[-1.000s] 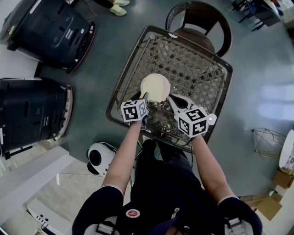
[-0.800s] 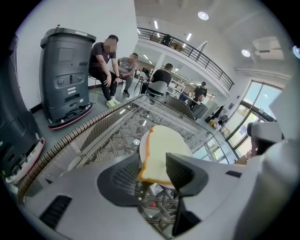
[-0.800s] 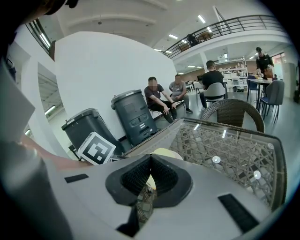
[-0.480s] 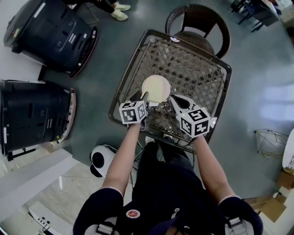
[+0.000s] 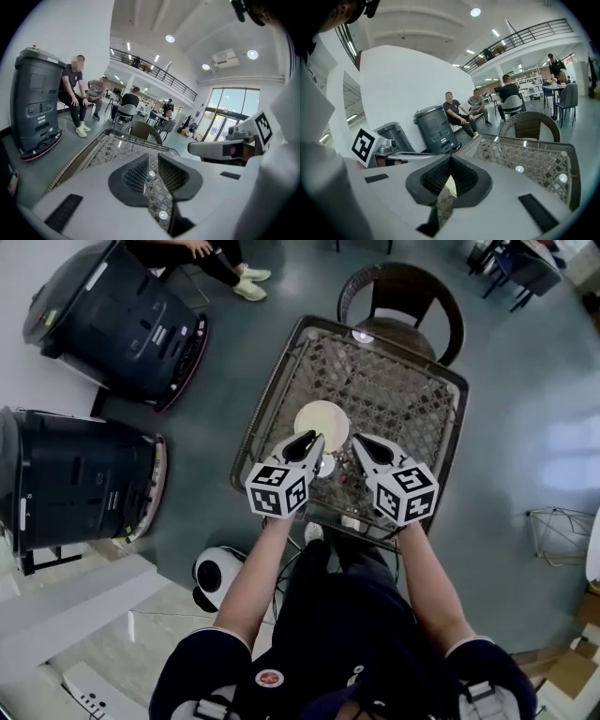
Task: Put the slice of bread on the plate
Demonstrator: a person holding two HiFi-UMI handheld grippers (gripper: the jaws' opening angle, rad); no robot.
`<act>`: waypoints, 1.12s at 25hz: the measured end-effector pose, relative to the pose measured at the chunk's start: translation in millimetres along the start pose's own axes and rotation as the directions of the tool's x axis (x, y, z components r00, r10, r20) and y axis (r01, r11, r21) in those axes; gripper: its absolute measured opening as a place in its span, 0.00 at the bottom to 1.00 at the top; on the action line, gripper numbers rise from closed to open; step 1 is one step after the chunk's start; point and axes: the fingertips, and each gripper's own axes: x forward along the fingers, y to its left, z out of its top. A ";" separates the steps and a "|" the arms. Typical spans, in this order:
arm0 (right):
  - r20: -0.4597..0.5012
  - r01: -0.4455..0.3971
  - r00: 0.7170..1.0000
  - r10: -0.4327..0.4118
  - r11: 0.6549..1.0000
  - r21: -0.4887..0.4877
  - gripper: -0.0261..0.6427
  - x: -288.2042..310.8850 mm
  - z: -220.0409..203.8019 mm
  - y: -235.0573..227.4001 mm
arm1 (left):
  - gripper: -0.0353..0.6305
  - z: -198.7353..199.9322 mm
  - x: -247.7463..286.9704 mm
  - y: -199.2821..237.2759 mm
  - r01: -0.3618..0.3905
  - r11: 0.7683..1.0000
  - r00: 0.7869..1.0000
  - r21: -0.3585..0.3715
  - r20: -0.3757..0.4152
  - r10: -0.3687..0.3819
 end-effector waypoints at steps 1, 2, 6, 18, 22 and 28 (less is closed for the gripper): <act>0.010 -0.001 1.000 0.001 1.000 -0.002 0.05 -4.1 3.7 2.7 | 0.15 5.0 -3.7 -8.6 0.011 1.000 1.000 0.015 0.012 -0.011; 0.021 -0.002 1.000 0.002 1.000 -0.004 0.05 -8.2 7.3 5.5 | 0.13 10.3 -7.9 -16.8 0.021 0.999 0.999 0.031 0.024 -0.022; 0.062 -0.011 0.998 0.012 1.000 -0.011 0.05 -23.3 19.6 16.6 | 0.07 29.5 -25.2 -45.6 0.052 0.992 0.996 0.112 0.068 -0.060; 0.186 -0.057 0.980 0.068 0.996 -0.063 0.05 -72.6 56.7 45.4 | 0.06 52.1 -65.6 -106.7 0.121 0.975 0.981 0.187 0.126 -0.146; 0.210 -0.050 0.976 0.065 0.996 -0.078 0.05 -80.6 62.0 51.5 | 0.06 56.5 -74.3 -117.6 0.139 0.973 0.976 0.183 0.144 -0.166; 0.226 -0.051 0.971 0.072 0.994 -0.094 0.05 -89.0 67.1 58.6 | 0.06 60.4 -82.1 -127.2 0.151 0.971 0.971 0.188 0.155 -0.181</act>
